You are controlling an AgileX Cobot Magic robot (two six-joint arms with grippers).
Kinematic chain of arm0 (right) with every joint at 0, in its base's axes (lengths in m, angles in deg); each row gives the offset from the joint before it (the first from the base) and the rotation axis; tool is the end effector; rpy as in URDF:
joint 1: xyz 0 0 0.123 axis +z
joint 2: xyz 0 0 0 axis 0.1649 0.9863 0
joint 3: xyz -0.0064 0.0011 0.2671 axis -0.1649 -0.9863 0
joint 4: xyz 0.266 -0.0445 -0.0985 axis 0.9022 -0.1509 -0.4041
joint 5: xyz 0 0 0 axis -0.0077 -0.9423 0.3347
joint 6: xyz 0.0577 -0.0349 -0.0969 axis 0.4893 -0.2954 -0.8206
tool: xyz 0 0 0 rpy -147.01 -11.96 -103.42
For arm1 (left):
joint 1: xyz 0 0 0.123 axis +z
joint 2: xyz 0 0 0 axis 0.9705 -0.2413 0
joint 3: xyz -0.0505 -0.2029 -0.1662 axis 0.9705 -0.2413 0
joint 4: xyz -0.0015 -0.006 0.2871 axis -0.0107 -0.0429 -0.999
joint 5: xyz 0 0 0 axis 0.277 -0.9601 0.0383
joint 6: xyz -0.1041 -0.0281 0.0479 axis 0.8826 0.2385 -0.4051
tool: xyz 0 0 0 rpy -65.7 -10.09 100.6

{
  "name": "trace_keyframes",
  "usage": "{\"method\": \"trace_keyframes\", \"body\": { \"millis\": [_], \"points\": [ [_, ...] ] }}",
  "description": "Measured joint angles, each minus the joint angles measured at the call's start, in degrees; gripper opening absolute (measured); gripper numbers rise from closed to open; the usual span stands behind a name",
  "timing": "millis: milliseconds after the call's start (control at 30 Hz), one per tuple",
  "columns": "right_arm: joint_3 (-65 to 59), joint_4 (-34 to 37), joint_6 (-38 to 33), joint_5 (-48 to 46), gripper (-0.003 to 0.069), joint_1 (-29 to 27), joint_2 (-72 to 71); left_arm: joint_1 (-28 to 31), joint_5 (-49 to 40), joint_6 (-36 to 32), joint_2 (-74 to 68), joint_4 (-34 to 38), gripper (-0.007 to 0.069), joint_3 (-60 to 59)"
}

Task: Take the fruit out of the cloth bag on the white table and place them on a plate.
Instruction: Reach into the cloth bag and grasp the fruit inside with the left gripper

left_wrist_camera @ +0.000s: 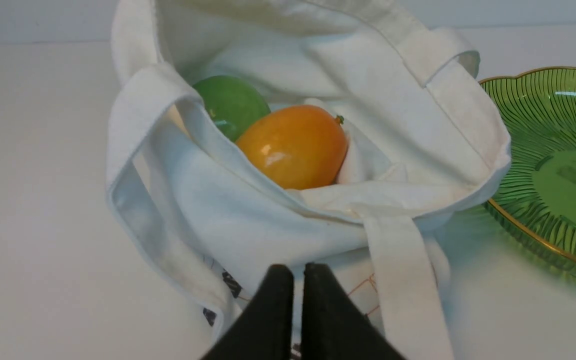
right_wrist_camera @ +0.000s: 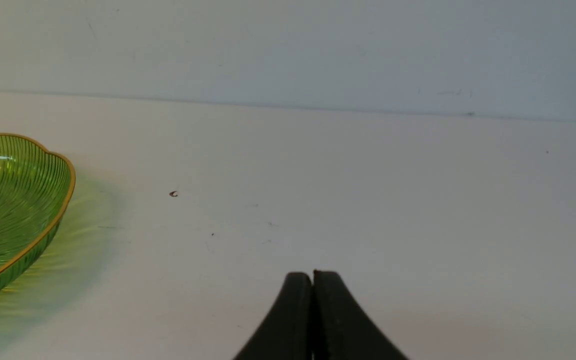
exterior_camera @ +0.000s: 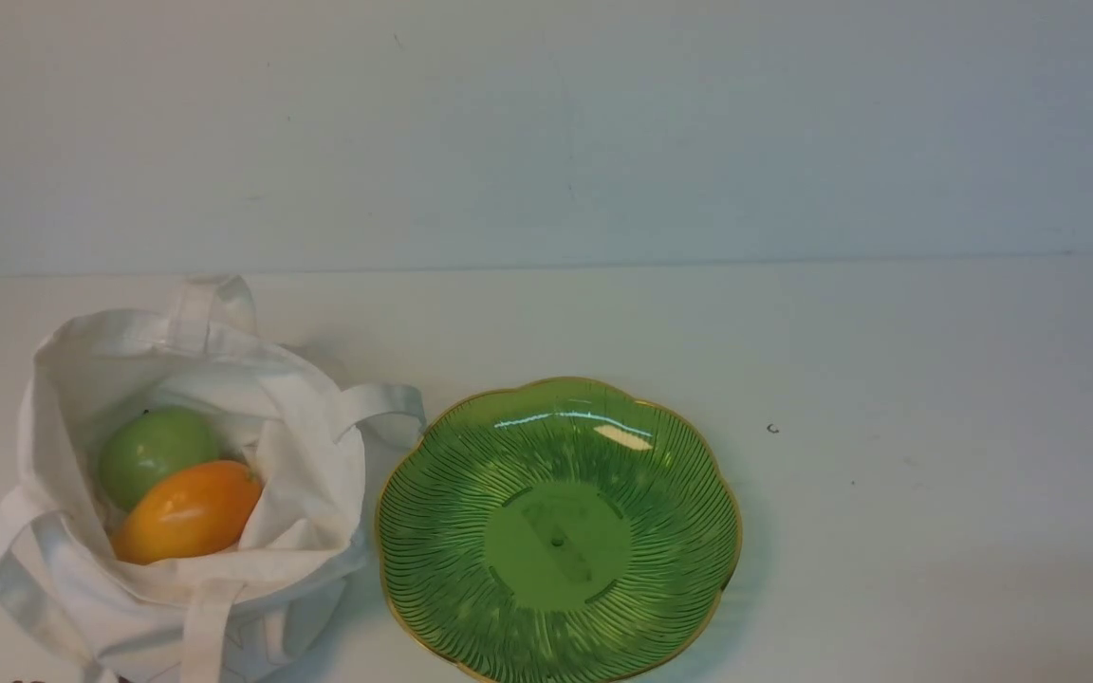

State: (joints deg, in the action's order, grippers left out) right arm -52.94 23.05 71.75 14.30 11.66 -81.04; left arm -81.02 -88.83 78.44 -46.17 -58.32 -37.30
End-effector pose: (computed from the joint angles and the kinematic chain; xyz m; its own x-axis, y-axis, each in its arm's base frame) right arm 0.1324 0.0062 0.1646 -0.2832 -0.0488 -0.9578 -0.0581 0.9977 -0.0336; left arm 0.1317 -0.0127 0.1620 -0.3043 -0.0334 -0.9520 0.0789 0.9951 -0.0601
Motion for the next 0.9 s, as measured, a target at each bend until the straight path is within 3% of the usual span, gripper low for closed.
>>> {"method": "trace_keyframes", "body": {
  "millis": [100, 133, 200, 267, 333, 433, 567, 600, 700, 800, 900],
  "points": [
    [0.0, 0.0, 0.0, 0.0, -0.0015, 0.0, 0.0, 0.0, 0.0, 3.38, 0.0, 6.29, 0.0013, 0.0],
    [0.0, 0.0, 0.0, 0.0, -0.0015, 0.0, 0.0, 0.0, -0.06, 6.95, 0.0, 13.88, 0.0013, 0.0],
    [0.0, 0.0, 0.0, 0.0, -0.0015, 0.0, 0.0, 0.0, -0.28, 10.48, 0.0, 19.58, 0.0013, 0.0],
    [0.0, 0.0, 0.0, 0.0, -0.0015, 0.0, 0.0, 0.0, -0.55, 17.29, 0.0, 34.72, 0.0013, 0.0],
    [0.0, 0.0, 0.0, 0.0, -0.0015, 0.0, 0.0, 0.0, -0.55, 19.56, 0.0, 43.3, 0.0013, 0.0],
    [0.0, 0.0, 0.0, 0.0, -0.0015, 0.0, 0.0, 0.05, 0.72, 20.54, 0.0, 48.91, 0.0013, 0.0],
    [0.0, 0.0, 0.0, 0.0, -0.0015, 0.0, 0.0, 0.11, 4.0, 18.28, 0.0, 50.25, 0.0013, 0.0],
    [0.0, 0.0, 0.0, 0.0, -0.0015, 0.0, 0.0, 0.11, 1.89, 13.43, -0.07, 50.23, 0.0013, 1.53],
    [0.0, 0.0, 0.0, 0.0, -0.0015, 0.0, 0.0, 0.11, -2.17, 9.3, -2.17, 48.89, 0.0013, 6.1],
    [0.0, 0.0, 0.0, 0.0, -0.0015, 0.0, 0.0, 0.11, -9.4, 5.49, -11.03, 41.88, 0.0013, 15.95],
    [0.0, 0.0, 0.0, 0.0, -0.0015, 0.0, 0.0, 0.11, -21.35, 4.04, -25.1, 29.82, 0.0013, 28.45]
  ]
}}
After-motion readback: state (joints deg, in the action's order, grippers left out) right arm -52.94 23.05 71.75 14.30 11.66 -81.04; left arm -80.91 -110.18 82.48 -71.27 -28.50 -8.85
